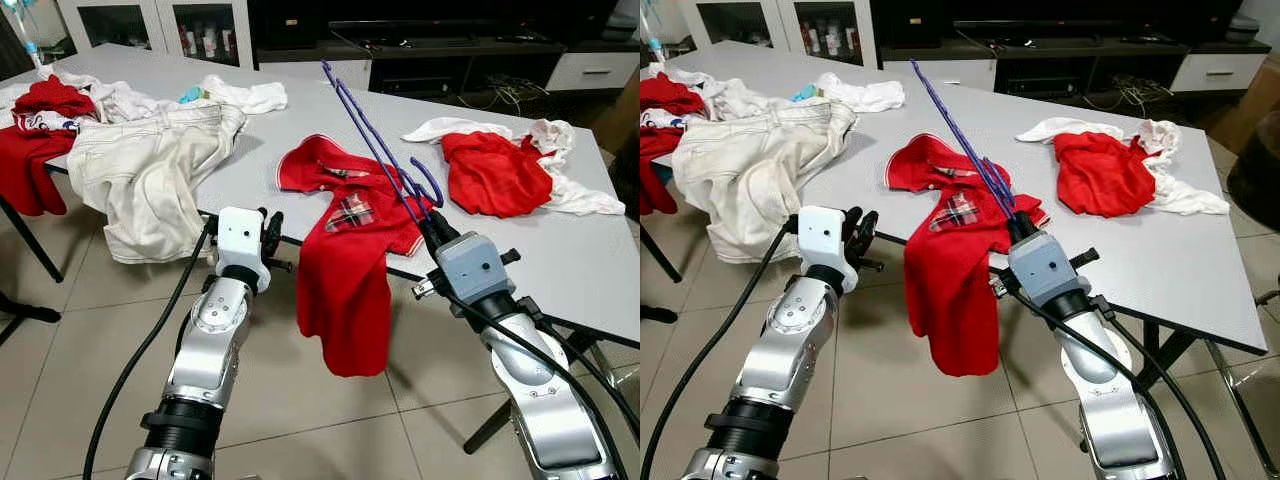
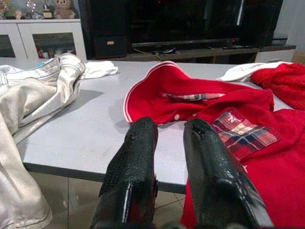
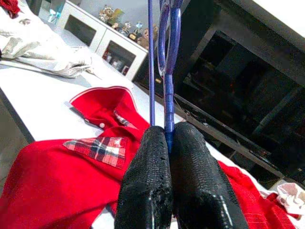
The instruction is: Hang hanger
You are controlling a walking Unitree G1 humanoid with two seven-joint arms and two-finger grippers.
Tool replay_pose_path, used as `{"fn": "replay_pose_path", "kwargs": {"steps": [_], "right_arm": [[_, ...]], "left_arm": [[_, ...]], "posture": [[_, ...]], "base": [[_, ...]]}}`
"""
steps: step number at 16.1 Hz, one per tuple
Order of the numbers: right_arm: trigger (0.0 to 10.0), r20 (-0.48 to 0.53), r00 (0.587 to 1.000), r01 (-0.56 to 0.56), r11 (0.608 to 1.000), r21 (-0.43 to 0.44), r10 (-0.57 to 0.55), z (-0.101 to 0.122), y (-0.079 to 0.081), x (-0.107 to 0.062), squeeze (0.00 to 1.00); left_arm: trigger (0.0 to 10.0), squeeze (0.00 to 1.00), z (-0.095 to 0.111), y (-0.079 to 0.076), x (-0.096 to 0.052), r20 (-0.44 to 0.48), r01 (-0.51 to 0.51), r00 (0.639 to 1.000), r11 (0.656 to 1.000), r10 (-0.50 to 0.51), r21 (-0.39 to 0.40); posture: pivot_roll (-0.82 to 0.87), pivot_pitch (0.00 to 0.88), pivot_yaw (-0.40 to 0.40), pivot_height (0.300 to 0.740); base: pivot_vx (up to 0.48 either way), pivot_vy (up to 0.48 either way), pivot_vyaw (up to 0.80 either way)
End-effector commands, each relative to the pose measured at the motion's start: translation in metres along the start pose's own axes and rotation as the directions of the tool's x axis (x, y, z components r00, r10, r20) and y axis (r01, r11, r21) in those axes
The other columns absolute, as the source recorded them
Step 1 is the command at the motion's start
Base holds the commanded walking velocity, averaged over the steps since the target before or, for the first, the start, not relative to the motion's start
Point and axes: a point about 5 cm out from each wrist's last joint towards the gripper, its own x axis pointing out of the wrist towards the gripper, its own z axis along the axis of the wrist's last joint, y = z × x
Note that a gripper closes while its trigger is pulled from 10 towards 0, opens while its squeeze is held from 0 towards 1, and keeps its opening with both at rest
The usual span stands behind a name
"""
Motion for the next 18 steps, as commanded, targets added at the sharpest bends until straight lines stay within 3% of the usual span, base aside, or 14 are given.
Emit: {"fn": "replay_pose_path", "kwargs": {"steps": [1,4,8,12,18], "right_arm": [[10.0,0.006,1.0,0.003,1.0,-0.006,-0.003,0.0015,-0.0028,0.0026,0.0],[10.0,0.003,1.0,-0.008,1.0,-0.005,0.008,0.0009,-0.0015,0.0021,0.0],[10.0,-0.033,0.978,-0.208,0.972,-0.108,0.205,-0.004,0.005,-0.0054,0.0],[10.0,-0.018,0.97,-0.242,0.959,-0.145,0.242,0.0051,-0.0011,0.001,0.0],[10.0,-0.039,0.962,-0.273,0.95,-0.149,0.27,-0.0002,0.0023,-0.0017,0.0]], "left_arm": [[10.0,0.0,0.0041,-0.0025,0.0044,0.012,0.018,1.0,1.0,-0.018,0.003],[10.0,0.0,0.0036,-0.0044,0.0039,0.011,0.025,1.0,1.0,-0.025,-0.011],[10.0,0.0,-0.0041,-0.0035,0.0002,-0.033,0.056,0.998,0.998,-0.055,0.028],[10.0,0.0,-0.0044,-0.0045,0.0009,-0.039,0.059,0.998,0.998,-0.058,0.021],[10.0,0.0,-0.0051,-0.0054,-0.0003,-0.046,0.061,0.997,0.998,-0.06,0.021]], "posture": [[-0.07,0.0,0.017,0.74],[-0.07,0.0,0.014,0.74],[-0.07,0.0,0.014,0.74],[-0.06,0.0,0.011,0.74],[-0.06,0.0,0.011,0.74]], "base": [[0.0,0.0,0.0],[0.0,0.0,0.0],[0.0,0.0,0.0],[0.0,0.0,0.0],[0.0,0.0,0.0]]}}
